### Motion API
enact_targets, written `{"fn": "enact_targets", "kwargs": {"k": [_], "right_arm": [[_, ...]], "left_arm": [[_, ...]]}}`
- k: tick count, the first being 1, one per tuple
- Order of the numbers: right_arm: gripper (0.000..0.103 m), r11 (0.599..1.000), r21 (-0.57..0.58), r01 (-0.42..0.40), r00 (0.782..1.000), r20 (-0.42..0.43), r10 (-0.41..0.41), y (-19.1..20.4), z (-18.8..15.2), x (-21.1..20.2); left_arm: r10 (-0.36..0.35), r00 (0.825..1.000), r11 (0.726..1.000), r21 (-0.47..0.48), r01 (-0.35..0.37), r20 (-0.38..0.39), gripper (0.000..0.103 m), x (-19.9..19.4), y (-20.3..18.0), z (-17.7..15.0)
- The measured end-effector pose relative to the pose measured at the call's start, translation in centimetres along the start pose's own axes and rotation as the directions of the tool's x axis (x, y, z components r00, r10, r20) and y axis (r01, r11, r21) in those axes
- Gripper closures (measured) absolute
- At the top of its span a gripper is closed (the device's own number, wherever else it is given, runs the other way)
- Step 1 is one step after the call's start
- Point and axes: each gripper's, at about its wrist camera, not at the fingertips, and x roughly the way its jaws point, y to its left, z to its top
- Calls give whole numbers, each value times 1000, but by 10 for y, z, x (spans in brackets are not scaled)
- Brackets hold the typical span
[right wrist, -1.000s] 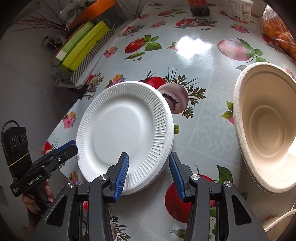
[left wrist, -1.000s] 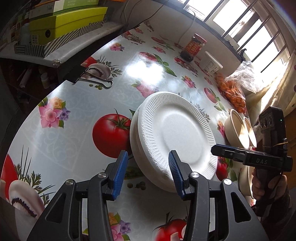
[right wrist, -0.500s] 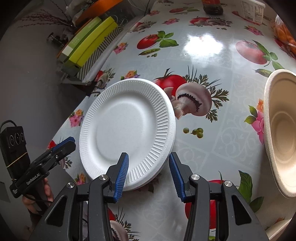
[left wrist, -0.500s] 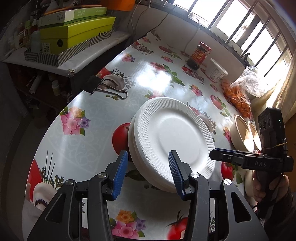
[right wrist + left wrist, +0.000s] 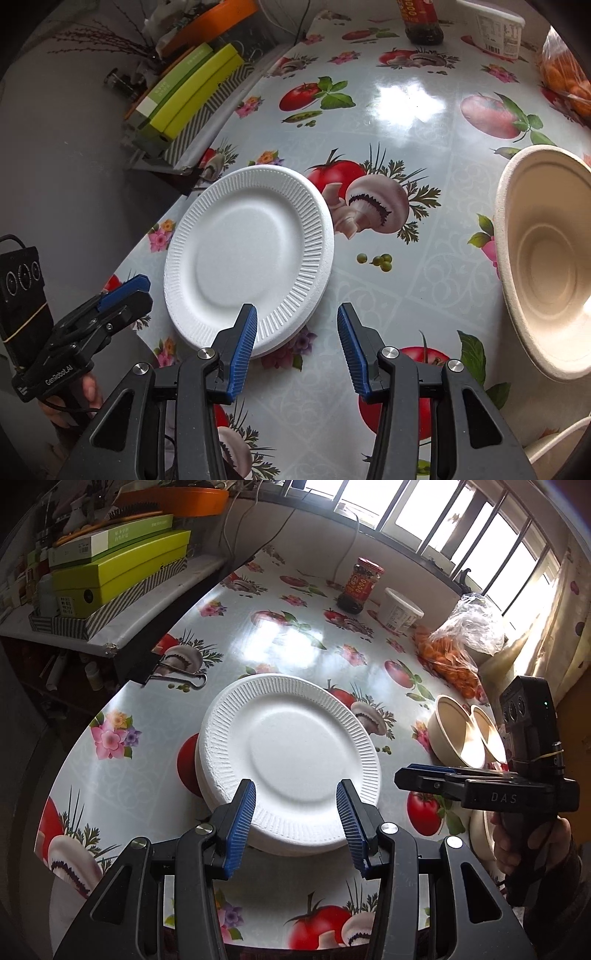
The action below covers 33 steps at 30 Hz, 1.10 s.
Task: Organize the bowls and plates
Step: 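Open the right gripper and withdraw from the plate stack, then move the right gripper to a beige paper bowl and pinch its rim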
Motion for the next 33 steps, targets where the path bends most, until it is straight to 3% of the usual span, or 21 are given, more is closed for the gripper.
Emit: {"fn": "enact_targets", "kwargs": {"k": [13, 18, 28, 33], "right_arm": [[58, 995, 3, 100, 978, 182, -99, -35, -39, -93], [58, 980, 63, 190, 952, 232, -200, -66, -63, -125], [58, 915, 196, 353, 867, 300, -399, -120, -125, -166], [58, 908, 231, 351, 860, 303, -410, -136, -146, -167]], "left_arm": [[-136, 990, 981, 133, 140, -41, 56, 15, -83, -2], [-200, 976, 961, 174, 213, -90, 56, 32, -118, -7], [-282, 940, 904, 275, 328, -194, 56, 67, -182, -24], [-284, 930, 886, 307, 347, -233, 56, 79, -202, -33]]}}
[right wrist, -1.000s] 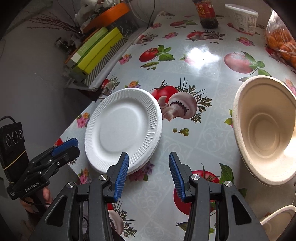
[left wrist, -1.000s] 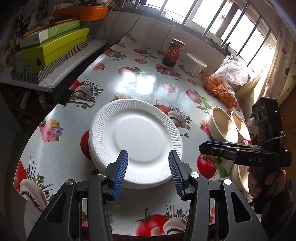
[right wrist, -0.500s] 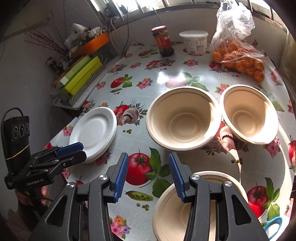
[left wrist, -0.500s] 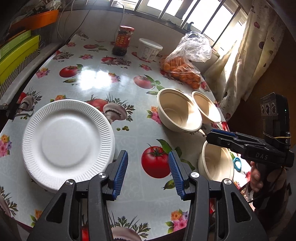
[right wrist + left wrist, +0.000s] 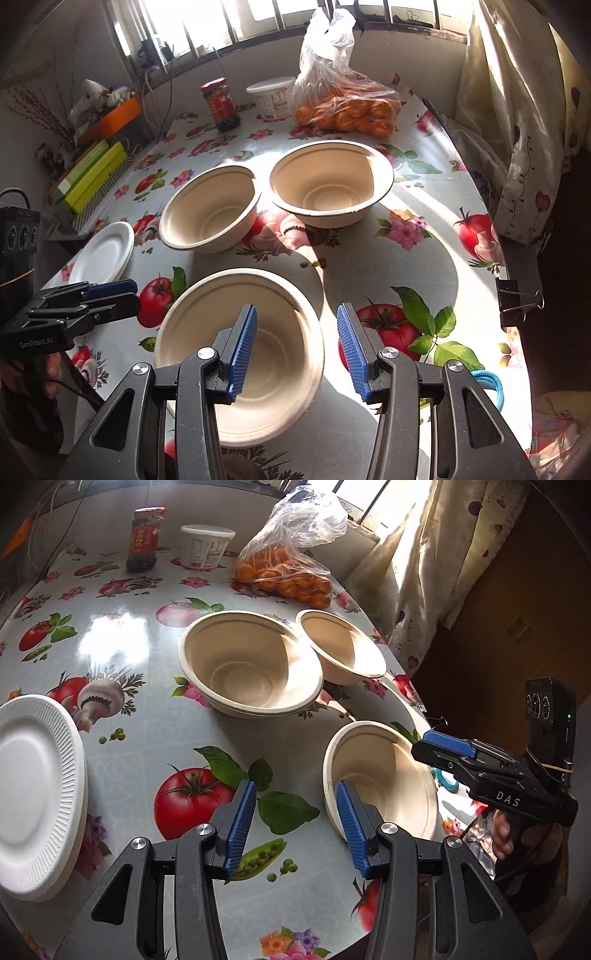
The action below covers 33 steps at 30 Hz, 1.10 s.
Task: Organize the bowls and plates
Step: 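Move the right gripper to a beige paper bowl and pinch its rim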
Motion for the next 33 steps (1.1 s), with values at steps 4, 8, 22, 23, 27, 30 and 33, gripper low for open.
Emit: {"fn": "enact_targets", "kwargs": {"k": [4, 8, 22, 23, 27, 30, 33], "right_arm": [[58, 1000, 26, -14, 1000, -1, 14, -8, -8, 2], [67, 998, 35, -50, 999, -9, 50, -10, -14, 3], [82, 982, 85, -168, 985, -30, 171, -7, -22, 9], [82, 981, 87, -174, 984, -32, 177, -7, -22, 10], [82, 978, 84, -190, 980, -47, 195, -3, -22, 13], [82, 973, 75, -217, 974, -52, 221, -2, -21, 12], [78, 976, 68, -207, 978, -19, 209, -5, -15, 5]], "left_arm": [[-4, 1000, 1000, 12, 5, -27, 56, 13, -8, 0], [-14, 999, 1000, 28, 15, -38, 56, 19, -14, 2], [-48, 998, 999, 7, 49, -45, 56, 24, -17, 0], [-47, 998, 999, 4, 48, -45, 56, 23, -16, 0], [-49, 998, 999, -5, 48, -45, 56, 22, -14, 0], [-52, 998, 999, -7, 52, -47, 56, 21, -12, 0], [-33, 999, 999, -4, 33, -30, 56, 16, -8, 4]]}}
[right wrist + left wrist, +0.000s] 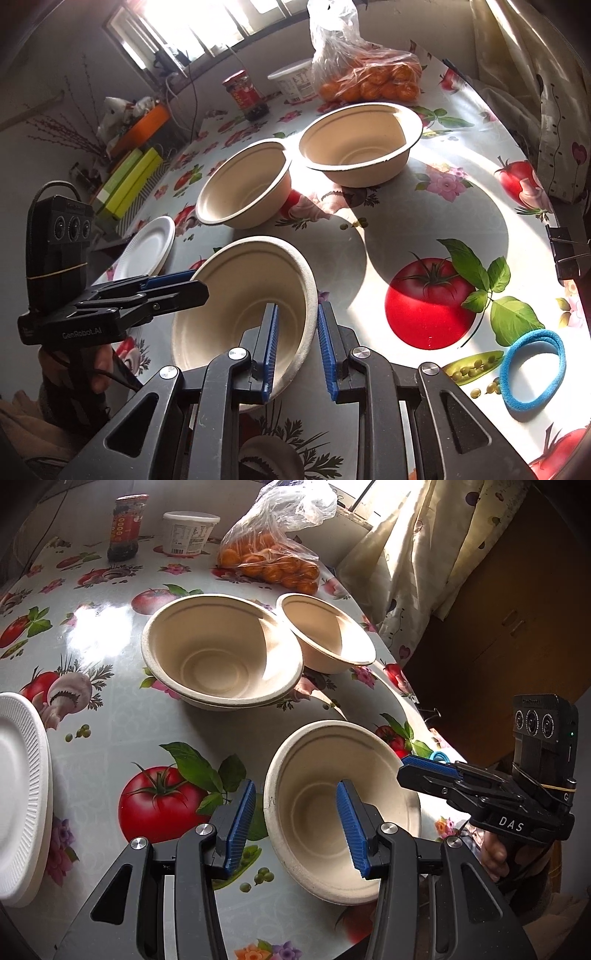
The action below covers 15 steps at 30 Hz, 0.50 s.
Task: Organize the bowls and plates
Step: 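Move the right gripper to a beige paper bowl and pinch its rim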
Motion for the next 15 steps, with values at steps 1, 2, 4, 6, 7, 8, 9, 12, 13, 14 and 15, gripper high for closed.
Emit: {"fn": "enact_targets", "kwargs": {"k": [1, 2, 4, 6, 7, 8, 9, 12, 13, 14, 15], "right_arm": [[77, 1000, 4, -2, 1000, 11, 1, -1, 3, -3], [74, 1000, 8, -1, 1000, 19, 1, -3, 6, -5], [74, 1000, 7, 12, 1000, 28, -13, -4, 11, -6], [74, 1000, -2, 29, 999, 31, -29, -4, 16, -4], [74, 999, -5, 32, 999, 31, -31, -3, 19, -3], [74, 999, -7, 33, 999, 33, -33, -3, 21, -3], [74, 999, -9, 33, 999, 35, -33, -3, 23, -2], [74, 999, -35, 26, 999, 33, -25, 4, 30, 0], [74, 999, -43, 19, 999, 32, -17, 6, 34, 1], [74, 999, -50, 12, 999, 31, -11, 8, 38, 2], [74, 998, -56, 6, 1000, 31, -4, 10, 43, 2]], "left_arm": [[1, 1000, 1000, -4, -1, 5, 56, -2, 2, 2], [4, 1000, 1000, -9, -3, 10, 56, -4, 5, 3], [14, 1000, 1000, -15, -14, 22, 56, -9, 10, 6], [22, 999, 1000, -23, -21, 34, 56, -13, 16, 10], [27, 999, 999, -29, -26, 41, 56, -14, 20, 12], [35, 998, 999, -35, -33, 48, 56, -16, 23, 15], [42, 998, 998, -43, -40, 54, 56, -18, 27, 18], [56, 996, 997, -60, -52, 74, 56, -22, 36, 28], [65, 995, 996, -63, -60, 76, 56, -23, 38, 31], [76, 994, 996, -61, -71, 78, 56, -23, 39, 34], [85, 993, 995, -55, -81, 81, 56, -24, 40, 38]]}}
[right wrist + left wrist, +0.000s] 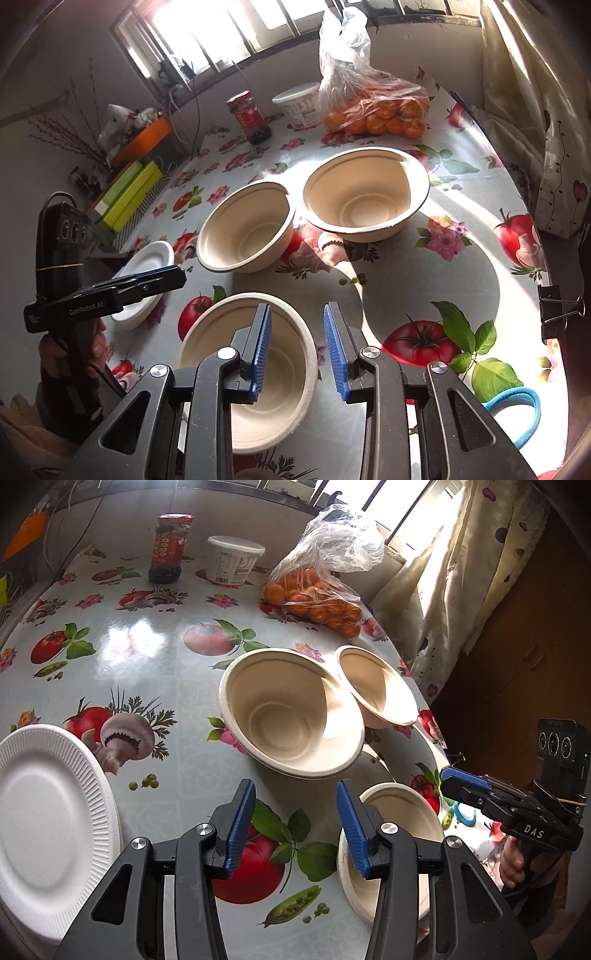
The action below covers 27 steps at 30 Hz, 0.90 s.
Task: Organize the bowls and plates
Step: 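Move the right gripper to a beige paper bowl and pinch its rim, then lift a second beige bowl with the left gripper while the right gripper holds the first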
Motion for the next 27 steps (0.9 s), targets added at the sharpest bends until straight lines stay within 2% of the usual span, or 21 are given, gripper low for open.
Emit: {"fn": "enact_targets", "kwargs": {"k": [2, 5, 12, 16, 19, 22, 25, 27], "right_arm": [[74, 1000, 4, -14, 1000, -7, 14, 1, 10, 3], [74, 996, 37, -77, 997, -24, 78, 0, 18, 4], [74, 991, 80, -103, 993, -50, 107, -9, 4, -13], [74, 995, 50, -91, 996, -15, 92, -3, 9, -32], [74, 994, 43, -101, 995, 22, 100, 2, 20, -39], [74, 996, 21, -87, 996, 23, 86, 9, 32, -30], [74, 998, 18, -67, 998, -11, 67, 12, 44, -8], [74, 998, 24, -61, 997, -38, 61, 11, 49, 7]], "left_arm": [[3, 1000, 1000, -1, -3, 0, 56, 1, 2, 7], [-7, 1000, 1000, -19, 7, 1, 56, 1, 7, 14], [-5, 1000, 1000, -24, 5, 4, 56, -14, 15, 10], [39, 998, 999, 3, -39, 41, 56, -32, 14, 18], [36, 996, 999, 6, -37, 77, 56, -42, 11, 27], [26, 996, 1000, 10, -27, 84, 56, -39, 9, 38], [7, 998, 1000, 4, -7, 68, 56, -28, 10, 51], [21, 998, 1000, -3, -20, 52, 56, -18, 12, 57]]}}
